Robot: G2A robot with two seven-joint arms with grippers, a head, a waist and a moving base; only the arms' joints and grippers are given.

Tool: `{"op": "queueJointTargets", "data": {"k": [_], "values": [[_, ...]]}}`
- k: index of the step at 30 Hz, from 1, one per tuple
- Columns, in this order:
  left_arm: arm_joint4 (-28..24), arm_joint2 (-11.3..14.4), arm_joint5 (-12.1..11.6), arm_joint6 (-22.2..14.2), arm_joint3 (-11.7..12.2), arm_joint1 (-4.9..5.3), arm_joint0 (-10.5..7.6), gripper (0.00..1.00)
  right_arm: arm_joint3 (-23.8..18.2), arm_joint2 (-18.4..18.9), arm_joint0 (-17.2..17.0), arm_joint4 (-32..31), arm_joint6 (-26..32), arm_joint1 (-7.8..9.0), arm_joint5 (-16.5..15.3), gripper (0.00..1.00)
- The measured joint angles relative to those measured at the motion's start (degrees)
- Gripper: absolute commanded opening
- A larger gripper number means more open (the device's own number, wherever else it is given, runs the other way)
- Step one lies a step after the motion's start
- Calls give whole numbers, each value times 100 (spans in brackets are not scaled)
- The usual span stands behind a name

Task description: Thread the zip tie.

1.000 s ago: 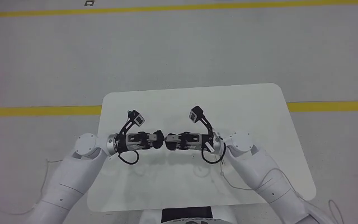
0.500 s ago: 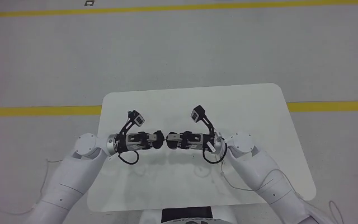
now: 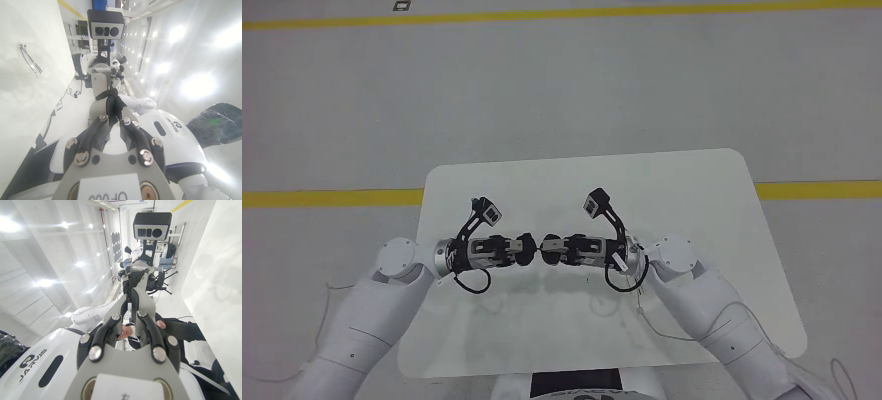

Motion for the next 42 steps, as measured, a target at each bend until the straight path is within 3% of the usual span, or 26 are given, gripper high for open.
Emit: {"op": "queueJointTargets", "data": {"k": [9, 21, 27, 33, 42], "values": [[-13, 0, -10, -4, 10, 6, -4, 0, -40, 4, -12, -9, 28, 15, 17, 14], [-17, 9, -4, -10, 21, 13, -8, 0, -72, -32, -3, 1, 108, 27, 28, 12], [-19, 45, 7, -14, 28, 9, -19, 0, -69, -45, 8, 15, 107, 30, 28, 10], [-22, 65, 1, 1, 42, 7, -33, 0, -64, -46, 12, 21, 73, 33, 14, 0], [-17, 70, 4, 9, 40, 12, -38, 0, -70, -47, 12, 3, 62, 43, 18, 0]]}}
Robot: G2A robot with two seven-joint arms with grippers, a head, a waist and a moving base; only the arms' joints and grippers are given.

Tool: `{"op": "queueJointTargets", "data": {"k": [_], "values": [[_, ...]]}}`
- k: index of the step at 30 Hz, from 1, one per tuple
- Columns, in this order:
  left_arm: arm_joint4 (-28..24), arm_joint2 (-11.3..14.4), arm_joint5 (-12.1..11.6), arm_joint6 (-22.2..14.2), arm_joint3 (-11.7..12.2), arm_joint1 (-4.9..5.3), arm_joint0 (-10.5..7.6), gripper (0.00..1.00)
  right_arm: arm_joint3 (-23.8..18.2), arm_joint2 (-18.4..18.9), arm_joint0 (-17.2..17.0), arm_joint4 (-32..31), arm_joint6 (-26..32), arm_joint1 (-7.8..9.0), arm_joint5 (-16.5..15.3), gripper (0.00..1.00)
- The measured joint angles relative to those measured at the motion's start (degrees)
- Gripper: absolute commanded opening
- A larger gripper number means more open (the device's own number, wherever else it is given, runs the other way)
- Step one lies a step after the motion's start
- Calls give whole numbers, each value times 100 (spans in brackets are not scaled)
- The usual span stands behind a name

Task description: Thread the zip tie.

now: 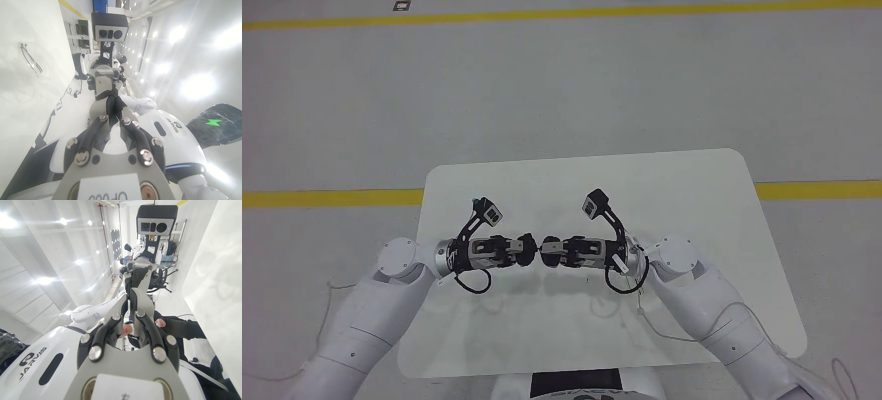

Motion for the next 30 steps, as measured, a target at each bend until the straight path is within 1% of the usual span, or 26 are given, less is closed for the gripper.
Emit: {"op": "queueJointTargets", "data": {"k": [2, 5, 8, 11, 15, 19, 20, 24, 28, 30], "values": [[2, 3, 0, 1, -2, 1, -2, 0, -2, -1, 0, -10, -4, 3, 1, 0], [7, 8, -6, 2, -4, 1, -6, 31, -5, -1, -2, -17, -9, 6, 1, 0], [6, 13, -12, -6, -4, 2, -9, 33, -5, -4, -3, -18, -3, 9, -3, 0], [-1, 16, -18, -11, -1, 3, -10, 30, -4, -12, 2, -22, 10, 11, -2, 0], [-5, 18, -22, -13, 0, 4, -12, 20, -1, -24, 12, -31, 21, 13, 8, 0], [-5, 20, -25, -11, -3, 6, -13, 13, 2, -32, 27, -55, 30, 17, 27, 0], [-5, 20, -26, -10, -5, 7, -14, 9, 0, -34, 30, -62, 30, 18, 31, 0], [-6, 22, -24, -12, -11, 8, -19, 6, -9, -45, 46, -115, 23, 23, 60, 0], [-6, 27, -14, -13, -12, 10, -25, 5, -23, -59, 50, -149, 5, 26, 82, 0], [-1, 31, -6, -14, -12, 11, -31, 6, -29, -64, 49, -152, 4, 27, 84, 0]]}}
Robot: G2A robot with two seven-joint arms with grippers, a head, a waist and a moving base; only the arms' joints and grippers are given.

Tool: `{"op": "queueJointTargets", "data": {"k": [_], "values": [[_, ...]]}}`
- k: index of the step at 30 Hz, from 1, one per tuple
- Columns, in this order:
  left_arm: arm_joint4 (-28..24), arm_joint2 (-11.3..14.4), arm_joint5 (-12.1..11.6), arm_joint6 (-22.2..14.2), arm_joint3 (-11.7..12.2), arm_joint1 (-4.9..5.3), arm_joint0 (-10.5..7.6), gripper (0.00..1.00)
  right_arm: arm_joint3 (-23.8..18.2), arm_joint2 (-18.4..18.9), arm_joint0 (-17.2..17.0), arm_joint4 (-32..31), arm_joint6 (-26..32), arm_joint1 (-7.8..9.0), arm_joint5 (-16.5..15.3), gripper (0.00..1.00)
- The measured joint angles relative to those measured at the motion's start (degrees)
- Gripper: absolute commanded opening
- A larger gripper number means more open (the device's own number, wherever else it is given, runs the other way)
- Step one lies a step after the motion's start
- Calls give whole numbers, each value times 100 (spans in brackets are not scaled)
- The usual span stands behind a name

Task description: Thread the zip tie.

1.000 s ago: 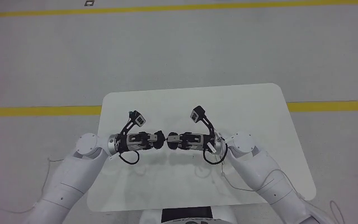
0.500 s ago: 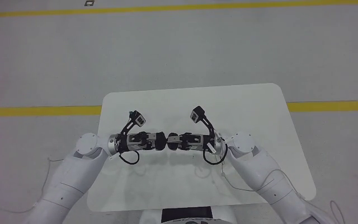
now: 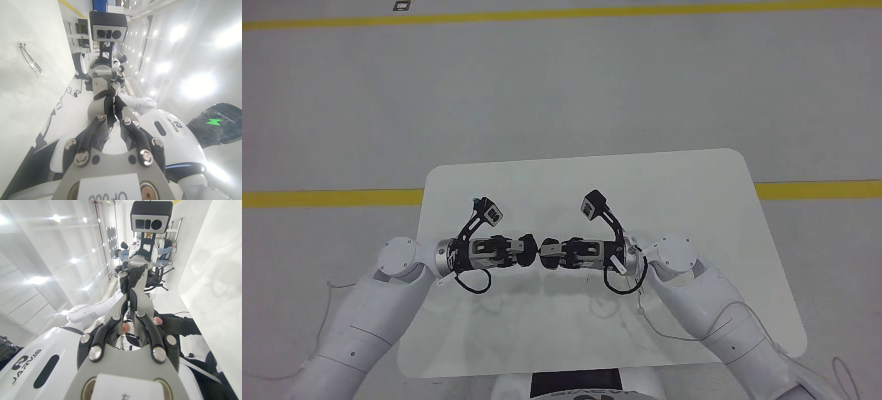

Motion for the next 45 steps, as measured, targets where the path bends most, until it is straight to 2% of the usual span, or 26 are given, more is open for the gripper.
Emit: {"op": "queueJointTargets", "data": {"k": [14, 16, 19, 27, 34, 42, 45], "values": [[5, 35, 24, 3, 40, -1, -40, 7, -3, -34, 29, 2, 20, 6, -5, 0], [5, 38, 24, 5, 44, -1, -44, 8, -1, -38, 31, 3, 19, 6, -8, 0], [5, 45, 24, 7, 51, -1, -48, 15, -5, -47, 33, 1, 23, 8, -5, 0], [4, 60, 29, 6, 61, 0, -59, 13, -15, -58, 32, -6, 35, 15, -3, 0], [-1, 80, 32, 9, 74, -1, -68, 5, -19, -77, 29, -31, 19, 19, 9, 0], [9, 104, 28, 22, 78, -2, -72, 5, -5, -94, 37, -31, 9, 22, 4, 0], [10, 113, 28, 26, 84, -3, -76, 0, 4, -99, 40, -26, 5, 22, -3, 0]]}}
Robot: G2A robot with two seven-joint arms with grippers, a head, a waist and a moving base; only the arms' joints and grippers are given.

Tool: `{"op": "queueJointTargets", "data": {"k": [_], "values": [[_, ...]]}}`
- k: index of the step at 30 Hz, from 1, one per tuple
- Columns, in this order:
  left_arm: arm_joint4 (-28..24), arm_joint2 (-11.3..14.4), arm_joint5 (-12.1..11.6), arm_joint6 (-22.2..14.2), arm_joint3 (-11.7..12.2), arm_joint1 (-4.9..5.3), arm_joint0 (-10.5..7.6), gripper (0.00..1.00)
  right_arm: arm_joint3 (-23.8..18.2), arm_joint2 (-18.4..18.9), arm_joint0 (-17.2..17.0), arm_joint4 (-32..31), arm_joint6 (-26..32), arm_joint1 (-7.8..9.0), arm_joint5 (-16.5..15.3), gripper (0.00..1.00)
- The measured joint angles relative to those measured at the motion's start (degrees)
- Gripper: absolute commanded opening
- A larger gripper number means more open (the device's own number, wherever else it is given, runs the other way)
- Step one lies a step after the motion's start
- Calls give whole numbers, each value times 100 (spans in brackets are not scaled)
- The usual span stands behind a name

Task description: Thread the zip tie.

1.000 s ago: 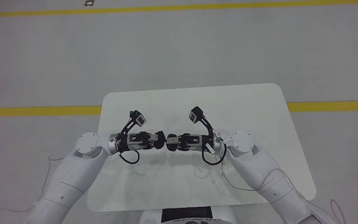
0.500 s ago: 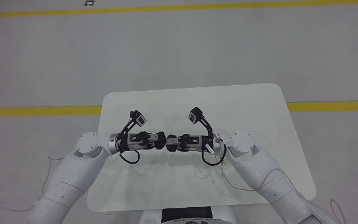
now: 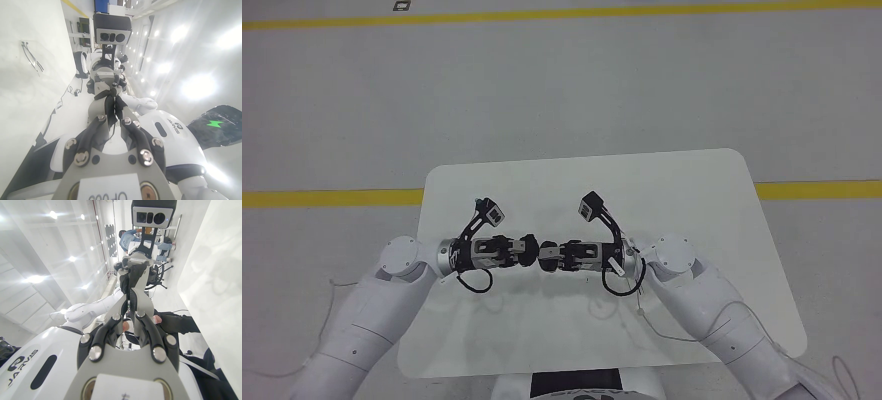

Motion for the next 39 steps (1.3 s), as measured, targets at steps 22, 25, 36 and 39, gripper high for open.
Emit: {"op": "queueJointTargets", "data": {"k": [22, 25, 36, 39], "values": [[-26, -91, -40, -38, -36, 33, 62, 0, -8, 110, -72, 55, -119, 37, 16, 100], [-16, -127, -43, -48, -57, 46, 95, 0, -28, 165, -97, 44, -155, 51, 17, 100], [75, -279, -144, -125, -186, 95, 205, 0, -79, 276, -156, 65, -307, 75, 6, 100], [74, -278, -142, -125, -185, 95, 205, 0, -79, 275, -155, 64, -305, 75, 7, 100]]}}
